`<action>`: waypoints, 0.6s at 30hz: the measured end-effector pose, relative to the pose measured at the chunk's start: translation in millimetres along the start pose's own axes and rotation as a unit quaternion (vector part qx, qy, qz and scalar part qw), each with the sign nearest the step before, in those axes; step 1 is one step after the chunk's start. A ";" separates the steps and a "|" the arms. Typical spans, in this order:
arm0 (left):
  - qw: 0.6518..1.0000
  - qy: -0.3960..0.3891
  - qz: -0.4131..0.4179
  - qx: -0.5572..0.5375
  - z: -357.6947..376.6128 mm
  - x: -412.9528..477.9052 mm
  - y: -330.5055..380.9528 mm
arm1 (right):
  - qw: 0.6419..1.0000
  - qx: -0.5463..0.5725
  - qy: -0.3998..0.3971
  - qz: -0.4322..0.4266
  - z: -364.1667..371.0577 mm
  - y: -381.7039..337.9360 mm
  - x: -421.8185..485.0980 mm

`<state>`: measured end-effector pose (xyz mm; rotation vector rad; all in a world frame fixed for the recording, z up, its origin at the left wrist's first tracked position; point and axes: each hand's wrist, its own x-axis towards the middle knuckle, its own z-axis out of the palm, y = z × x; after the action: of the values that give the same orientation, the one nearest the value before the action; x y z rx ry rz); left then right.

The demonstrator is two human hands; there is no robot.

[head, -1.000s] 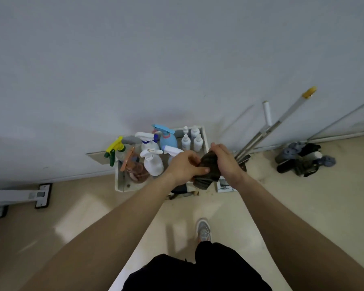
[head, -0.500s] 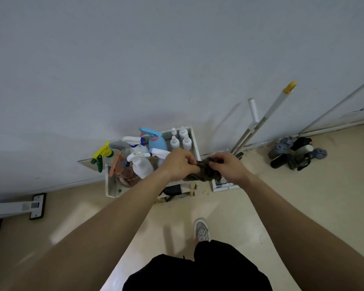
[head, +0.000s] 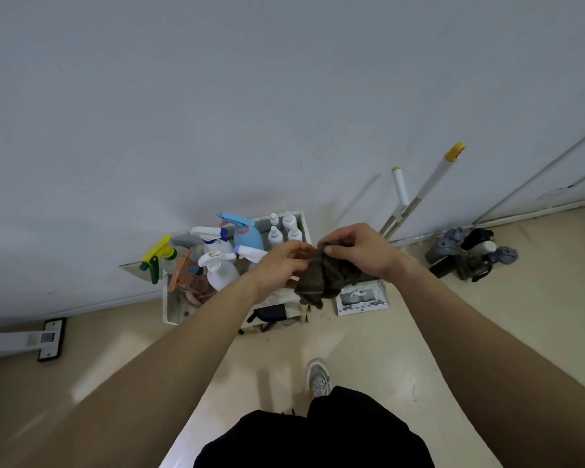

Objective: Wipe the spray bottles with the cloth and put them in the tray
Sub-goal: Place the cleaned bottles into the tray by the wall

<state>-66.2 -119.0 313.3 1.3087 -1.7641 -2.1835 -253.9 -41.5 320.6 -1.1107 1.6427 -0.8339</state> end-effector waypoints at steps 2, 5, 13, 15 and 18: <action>0.999 -0.012 0.005 0.044 -2.1 -0.6 -3.5 | 1.000 0.005 -0.010 0.000 -2.1 -5.1 1.2; 0.985 0.011 0.041 0.167 -5.1 -2.9 -4.5 | 1.000 -0.003 -0.010 0.009 -5.6 -8.0 3.3; 0.998 0.034 0.019 0.050 -12.8 -5.7 -3.1 | 0.995 0.030 0.033 0.091 0.4 -3.0 3.0; 0.997 0.000 0.044 0.067 -8.6 -9.2 -3.9 | 0.985 0.114 0.053 0.120 5.5 -6.3 2.3; 0.974 -0.020 0.108 0.198 -3.1 -8.9 -9.3 | 0.967 0.179 0.082 0.161 9.5 -7.7 2.6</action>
<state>-54.4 -113.6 310.7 1.0665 -2.3217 -1.8186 -243.0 -46.9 323.6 -0.5176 1.6649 -0.9769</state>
